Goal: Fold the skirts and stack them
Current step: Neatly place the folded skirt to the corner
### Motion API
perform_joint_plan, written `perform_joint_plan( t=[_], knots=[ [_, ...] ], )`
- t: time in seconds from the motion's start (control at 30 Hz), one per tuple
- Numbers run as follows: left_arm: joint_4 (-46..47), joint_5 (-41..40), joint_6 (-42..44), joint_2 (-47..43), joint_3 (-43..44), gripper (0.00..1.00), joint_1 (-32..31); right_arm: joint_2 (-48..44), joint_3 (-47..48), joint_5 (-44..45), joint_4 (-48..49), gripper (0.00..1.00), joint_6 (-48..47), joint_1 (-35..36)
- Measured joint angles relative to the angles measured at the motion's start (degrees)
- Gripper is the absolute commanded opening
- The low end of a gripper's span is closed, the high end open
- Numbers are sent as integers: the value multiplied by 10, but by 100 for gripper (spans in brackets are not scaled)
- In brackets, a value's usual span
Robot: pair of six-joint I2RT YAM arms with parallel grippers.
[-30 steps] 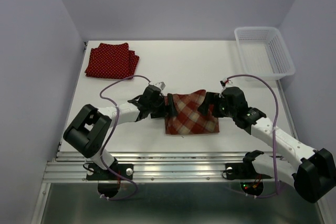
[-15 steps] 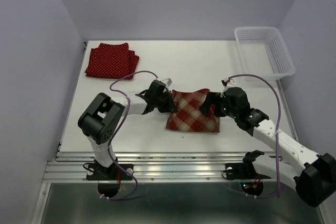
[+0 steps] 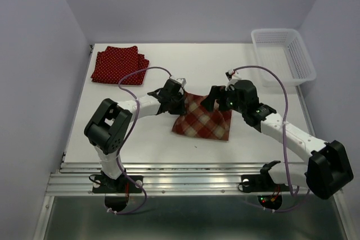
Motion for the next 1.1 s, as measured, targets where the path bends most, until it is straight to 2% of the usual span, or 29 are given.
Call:
perform_joint_plan(
  t=[0.13, 0.3, 0.5, 0.67, 0.87, 1.1],
  knots=[
    [-6, -5, 2, 11, 4, 0, 0, 57, 17, -32, 57, 100, 0, 0],
    [-7, -10, 1, 11, 4, 0, 0, 123, 16, -45, 76, 100, 3, -10],
    [-8, -14, 1, 11, 4, 0, 2, 201, -19, -33, 95, 100, 24, -67],
    [-4, -16, 1, 12, 4, 0, 3, 247, -14, -91, 151, 100, 40, -124],
    [-6, -20, 2, 12, 5, 0, 7, 222, -14, -110, 139, 100, 16, -130],
    [-59, -62, 42, 13, 48, 0, 30, 83, -6, -89, 79, 100, -17, -140]
  ],
)
